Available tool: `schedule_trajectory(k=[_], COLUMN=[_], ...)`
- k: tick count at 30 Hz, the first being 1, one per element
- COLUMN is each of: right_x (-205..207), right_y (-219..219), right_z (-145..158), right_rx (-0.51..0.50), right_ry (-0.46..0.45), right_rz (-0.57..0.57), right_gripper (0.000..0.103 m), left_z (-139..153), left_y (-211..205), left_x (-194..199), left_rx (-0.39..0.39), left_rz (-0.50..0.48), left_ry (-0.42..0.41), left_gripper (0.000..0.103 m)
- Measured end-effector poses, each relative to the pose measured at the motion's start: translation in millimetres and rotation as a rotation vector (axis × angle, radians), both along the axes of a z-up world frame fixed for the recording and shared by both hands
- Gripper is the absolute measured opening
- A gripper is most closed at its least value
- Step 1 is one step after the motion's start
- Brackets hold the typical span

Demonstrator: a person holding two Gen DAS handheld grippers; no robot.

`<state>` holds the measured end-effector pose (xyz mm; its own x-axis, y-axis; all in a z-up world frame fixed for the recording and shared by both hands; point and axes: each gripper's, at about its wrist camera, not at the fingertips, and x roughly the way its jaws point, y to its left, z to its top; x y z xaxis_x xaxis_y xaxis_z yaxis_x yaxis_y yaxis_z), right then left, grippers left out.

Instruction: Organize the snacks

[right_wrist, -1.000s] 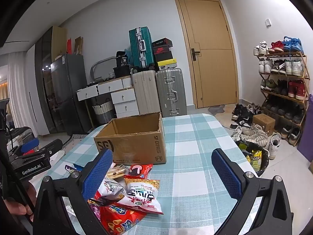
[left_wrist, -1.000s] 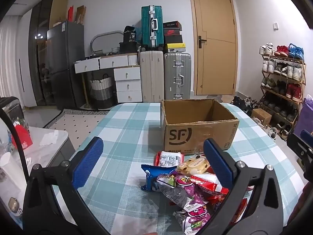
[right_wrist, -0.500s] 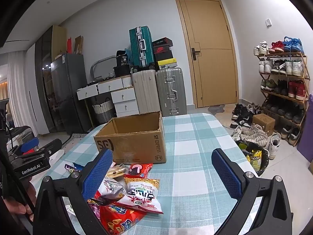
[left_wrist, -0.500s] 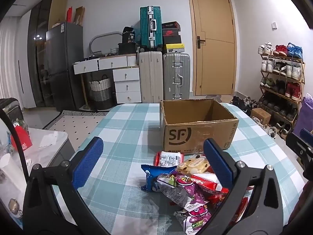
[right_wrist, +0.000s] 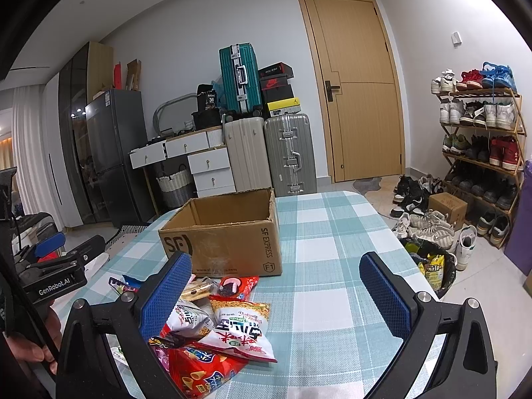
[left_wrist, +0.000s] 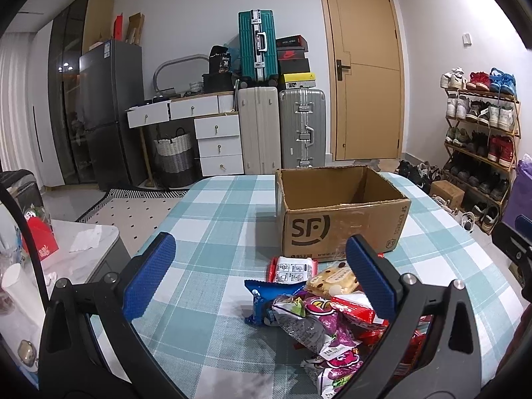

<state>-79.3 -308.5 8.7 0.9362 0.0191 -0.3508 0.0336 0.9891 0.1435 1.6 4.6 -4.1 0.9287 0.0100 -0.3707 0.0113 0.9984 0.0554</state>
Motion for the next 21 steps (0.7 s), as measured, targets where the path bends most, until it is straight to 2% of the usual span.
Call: schedule_trajectory(k=[21], right_x=[-7.7], right_y=[-6.4], right_z=[4.0], right_rx=[-0.005], right_ry=[-0.002], right_rz=[-0.004], right_gripper=[0.103], left_z=[-1.2], left_y=[-0.3], left_x=[-0.6], left_rx=[-0.006], left_rz=[-0.005], left_ry=[0.006], left_gripper=[0.102])
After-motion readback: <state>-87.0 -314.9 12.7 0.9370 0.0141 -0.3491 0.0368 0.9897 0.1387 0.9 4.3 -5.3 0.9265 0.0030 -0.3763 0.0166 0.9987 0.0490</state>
